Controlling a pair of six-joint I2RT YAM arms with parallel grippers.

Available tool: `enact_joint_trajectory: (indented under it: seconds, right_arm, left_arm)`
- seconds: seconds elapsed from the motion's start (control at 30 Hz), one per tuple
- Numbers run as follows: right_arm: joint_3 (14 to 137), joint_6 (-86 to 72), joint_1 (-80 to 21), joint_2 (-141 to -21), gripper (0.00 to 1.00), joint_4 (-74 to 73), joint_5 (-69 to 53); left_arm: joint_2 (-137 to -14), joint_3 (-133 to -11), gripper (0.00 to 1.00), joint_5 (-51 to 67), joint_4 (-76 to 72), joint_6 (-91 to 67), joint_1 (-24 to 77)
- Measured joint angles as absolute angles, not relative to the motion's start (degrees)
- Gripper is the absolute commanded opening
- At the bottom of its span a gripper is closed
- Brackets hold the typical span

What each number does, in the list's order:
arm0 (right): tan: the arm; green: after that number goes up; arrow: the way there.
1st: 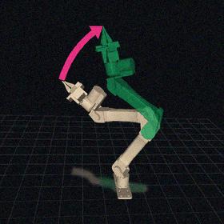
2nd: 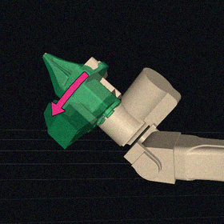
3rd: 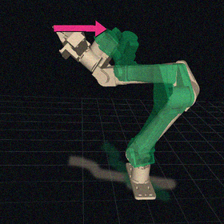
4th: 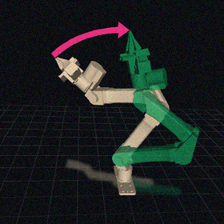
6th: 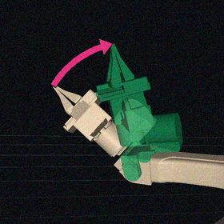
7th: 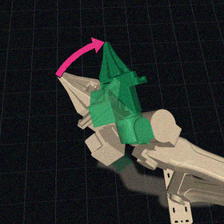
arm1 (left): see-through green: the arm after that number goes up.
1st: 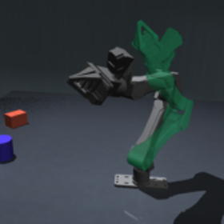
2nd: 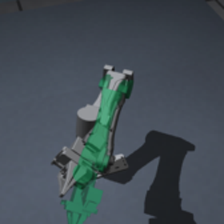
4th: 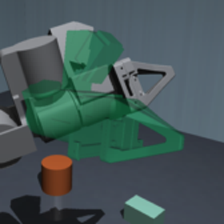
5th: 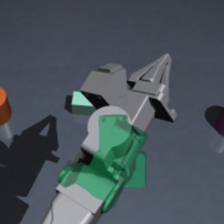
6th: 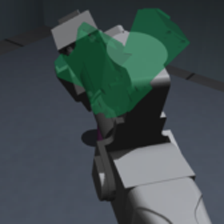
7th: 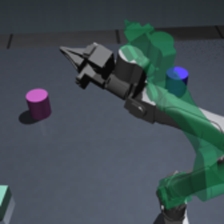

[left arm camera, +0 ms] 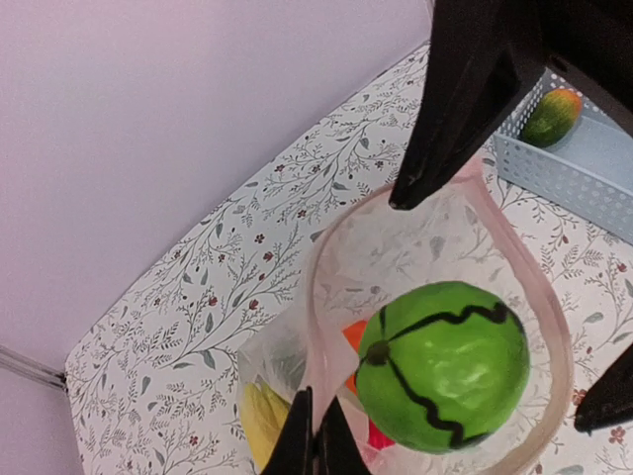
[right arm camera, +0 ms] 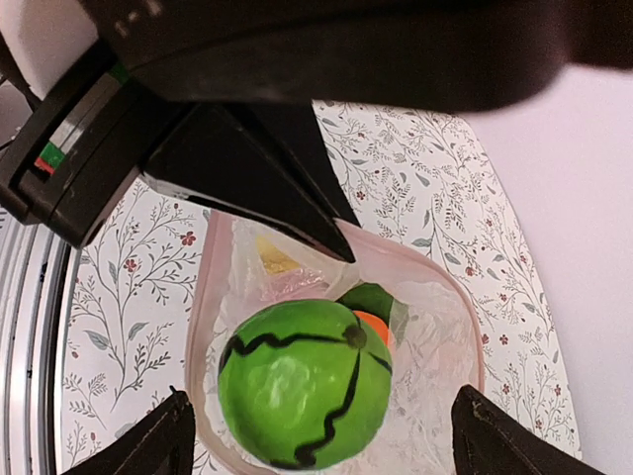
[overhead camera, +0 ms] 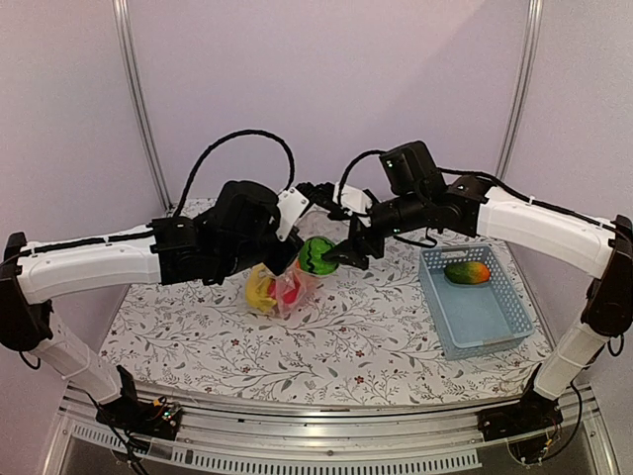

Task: Place the food in the zip-top bag and seal the zipper
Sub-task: Place the fake fruit in the zipper food storage bag.

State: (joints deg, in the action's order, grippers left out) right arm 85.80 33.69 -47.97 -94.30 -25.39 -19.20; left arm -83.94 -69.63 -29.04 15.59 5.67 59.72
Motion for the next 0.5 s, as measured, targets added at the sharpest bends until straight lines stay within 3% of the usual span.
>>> enact_joint_trajectory:
  seconds: [0.5]
  right_arm:
    - [84.0, 41.6, -50.2, -92.9, 0.75, -33.3, -19.1]
  left_arm:
    - [-83.9, -69.4, 0.0, -25.8, 14.6, 5.3, 58.7]
